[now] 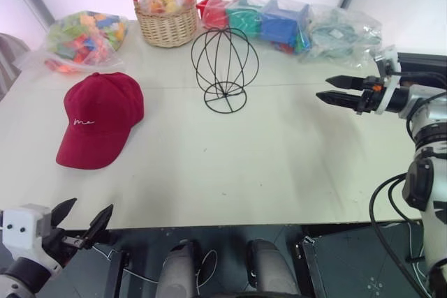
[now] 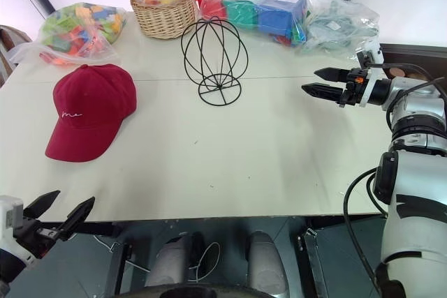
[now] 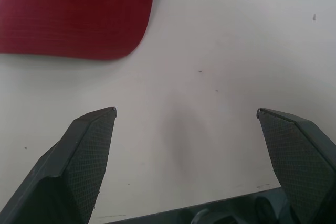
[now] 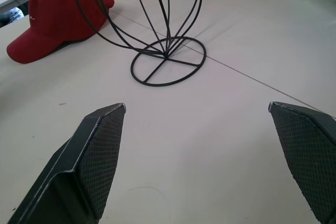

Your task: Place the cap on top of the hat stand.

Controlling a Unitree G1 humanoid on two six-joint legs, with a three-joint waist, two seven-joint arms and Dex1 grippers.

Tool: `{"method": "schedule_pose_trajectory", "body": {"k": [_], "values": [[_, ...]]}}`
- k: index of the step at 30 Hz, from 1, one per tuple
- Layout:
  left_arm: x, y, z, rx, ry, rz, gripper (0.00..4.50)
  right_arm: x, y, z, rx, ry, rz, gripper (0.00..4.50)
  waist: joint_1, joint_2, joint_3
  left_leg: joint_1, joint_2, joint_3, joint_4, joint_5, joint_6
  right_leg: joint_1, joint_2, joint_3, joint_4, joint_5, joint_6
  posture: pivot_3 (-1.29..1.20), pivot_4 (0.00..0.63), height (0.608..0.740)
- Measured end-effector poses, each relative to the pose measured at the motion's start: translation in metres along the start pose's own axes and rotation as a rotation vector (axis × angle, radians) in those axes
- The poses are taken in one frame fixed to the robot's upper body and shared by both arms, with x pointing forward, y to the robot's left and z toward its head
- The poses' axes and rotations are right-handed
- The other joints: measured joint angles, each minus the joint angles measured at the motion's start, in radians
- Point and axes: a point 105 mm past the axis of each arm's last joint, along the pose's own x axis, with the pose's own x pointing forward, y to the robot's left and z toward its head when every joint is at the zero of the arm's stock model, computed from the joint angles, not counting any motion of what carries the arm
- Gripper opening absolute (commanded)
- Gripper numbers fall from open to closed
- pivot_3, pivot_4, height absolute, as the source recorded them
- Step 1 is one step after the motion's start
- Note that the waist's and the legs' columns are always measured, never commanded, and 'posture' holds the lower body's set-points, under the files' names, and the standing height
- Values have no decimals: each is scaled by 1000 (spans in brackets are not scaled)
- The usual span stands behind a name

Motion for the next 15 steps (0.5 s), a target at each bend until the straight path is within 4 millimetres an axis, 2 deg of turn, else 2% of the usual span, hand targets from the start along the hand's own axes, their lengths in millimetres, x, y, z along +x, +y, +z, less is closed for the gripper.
{"method": "schedule_pose_trajectory", "body": {"k": [15], "values": [[2, 1, 4, 23, 3, -16, 4490, 1, 1, 5, -11, -7, 12, 4500, 0, 0, 0, 0, 0, 0, 0, 0, 0, 0, 0, 0, 0, 0, 0, 0, 150, 740]]}}
